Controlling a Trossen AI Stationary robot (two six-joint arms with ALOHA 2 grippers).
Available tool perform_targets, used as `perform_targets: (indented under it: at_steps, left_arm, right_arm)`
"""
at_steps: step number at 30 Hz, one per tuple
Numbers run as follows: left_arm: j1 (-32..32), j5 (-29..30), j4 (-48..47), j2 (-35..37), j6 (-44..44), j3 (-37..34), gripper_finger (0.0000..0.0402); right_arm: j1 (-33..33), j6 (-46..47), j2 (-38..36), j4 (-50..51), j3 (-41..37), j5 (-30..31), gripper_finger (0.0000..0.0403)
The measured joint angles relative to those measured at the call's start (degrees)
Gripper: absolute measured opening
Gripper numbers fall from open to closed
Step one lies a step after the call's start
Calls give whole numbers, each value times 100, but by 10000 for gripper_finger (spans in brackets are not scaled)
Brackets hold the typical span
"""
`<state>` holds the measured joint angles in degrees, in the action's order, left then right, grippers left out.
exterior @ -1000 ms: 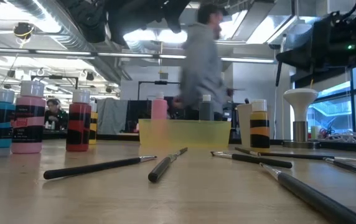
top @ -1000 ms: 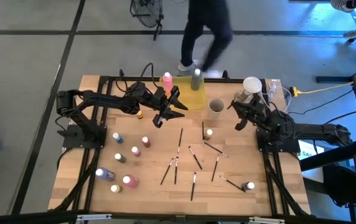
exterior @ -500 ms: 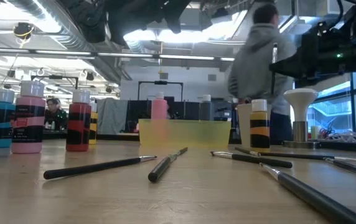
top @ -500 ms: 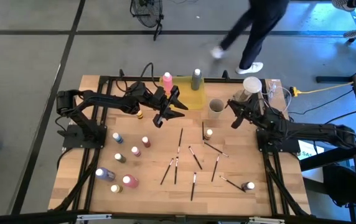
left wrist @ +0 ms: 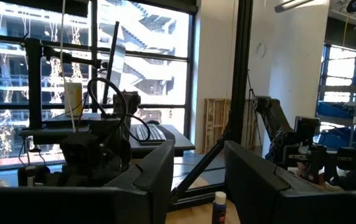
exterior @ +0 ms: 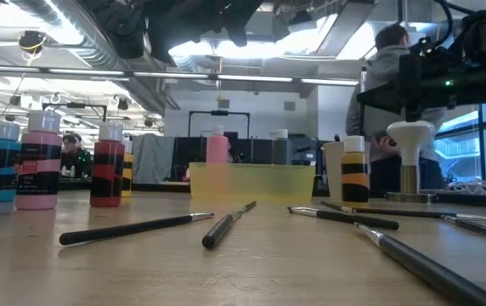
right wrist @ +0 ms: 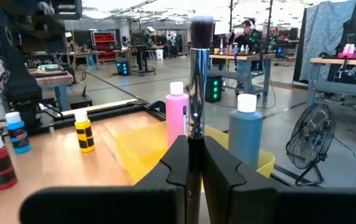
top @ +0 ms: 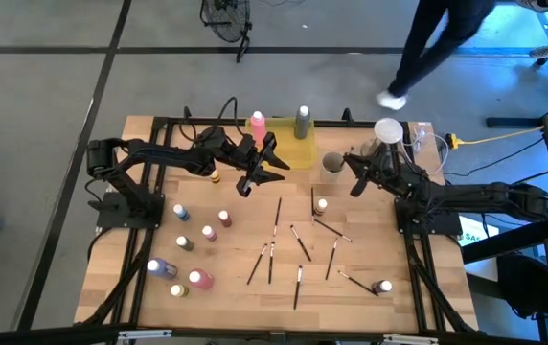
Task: Pick & Place Paint Supplies
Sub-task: Put the silver paint brush into the white cup
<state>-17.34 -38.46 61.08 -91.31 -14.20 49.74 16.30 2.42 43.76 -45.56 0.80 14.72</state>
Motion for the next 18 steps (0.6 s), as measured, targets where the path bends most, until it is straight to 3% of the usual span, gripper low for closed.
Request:
perform_targets:
  at_steps: [18]
  left_arm:
    - [0,0,-135,0,-2,0,137]
  right_arm:
    - [218,-26,1543,-809,275,-57,22]
